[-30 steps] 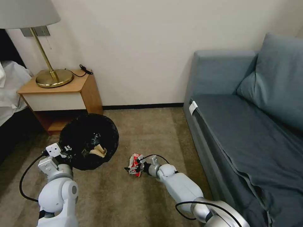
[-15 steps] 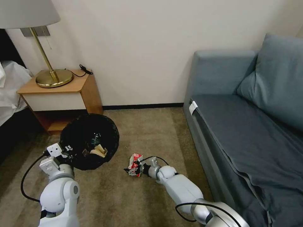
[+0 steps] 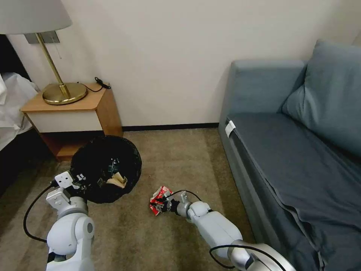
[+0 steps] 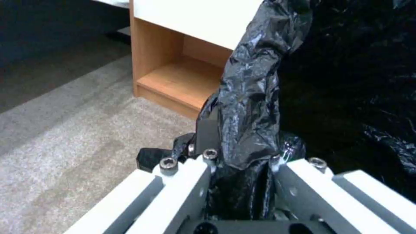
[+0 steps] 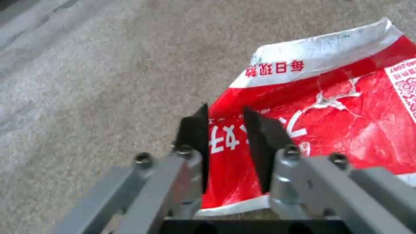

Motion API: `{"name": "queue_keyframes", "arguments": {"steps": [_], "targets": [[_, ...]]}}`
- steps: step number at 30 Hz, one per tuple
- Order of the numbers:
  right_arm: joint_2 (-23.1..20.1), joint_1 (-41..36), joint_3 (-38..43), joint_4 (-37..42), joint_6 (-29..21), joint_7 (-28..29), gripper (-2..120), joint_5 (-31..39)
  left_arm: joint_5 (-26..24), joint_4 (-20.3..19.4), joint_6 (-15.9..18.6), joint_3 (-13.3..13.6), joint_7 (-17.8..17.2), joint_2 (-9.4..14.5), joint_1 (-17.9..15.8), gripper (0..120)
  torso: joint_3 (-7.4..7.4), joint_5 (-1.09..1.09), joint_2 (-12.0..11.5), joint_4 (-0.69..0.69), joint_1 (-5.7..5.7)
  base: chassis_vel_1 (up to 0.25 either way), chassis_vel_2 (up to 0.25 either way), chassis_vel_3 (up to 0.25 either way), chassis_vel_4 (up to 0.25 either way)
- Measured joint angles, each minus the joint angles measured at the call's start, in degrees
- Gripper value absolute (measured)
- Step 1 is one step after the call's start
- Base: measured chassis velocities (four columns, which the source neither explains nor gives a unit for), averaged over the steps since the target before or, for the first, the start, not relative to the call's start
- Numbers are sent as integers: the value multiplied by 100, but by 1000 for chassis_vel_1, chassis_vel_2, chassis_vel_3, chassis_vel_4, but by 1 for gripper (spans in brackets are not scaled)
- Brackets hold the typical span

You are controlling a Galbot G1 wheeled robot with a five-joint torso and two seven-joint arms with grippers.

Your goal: Pick up the trash bin, then pick up the garbage on the floor and place it into the trash bin.

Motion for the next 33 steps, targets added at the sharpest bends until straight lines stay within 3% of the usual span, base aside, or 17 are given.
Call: {"name": "queue_keyframes", "arguments": {"steps": [3,8,14,18,20,24,26,33], "targets": [[-1,-85,49,151,32,10,4,-172,0,31,27,27,-5,11,-70,1,0,-1,0,-1,0,0,0,0,0],[-1,-161,65,537,70,45,5,-465,-25,51,72,31,-10,59,-131,1,0,-1,0,-1,0,0,0,0,0],[0,-13,11,1085,580,53,28,-1570,-78,125,78,24,-15,111,-163,1,0,0,0,0,0,0,0,0,0],[0,58,-72,1218,725,57,37,-1901,-79,129,78,36,-15,98,-168,1,0,0,0,0,0,0,0,0,0],[-6,208,-340,1381,948,215,50,-2461,-81,136,78,44,-13,103,-195,1,0,0,0,0,0,0,0,0,0],[-75,355,-565,1401,1127,470,62,-3118,-84,136,78,42,-13,107,-198,1,0,0,0,1,0,0,0,0,0],[-109,485,-747,1309,1231,786,73,-3782,-84,136,72,44,-7,82,-165,1,0,0,0,-1,0,0,0,0,0],[-12,605,-801,940,1390,967,93,-4856,-83,111,53,13,2,78,-100,1,0,-1,0,1,0,0,0,0,0]]}}
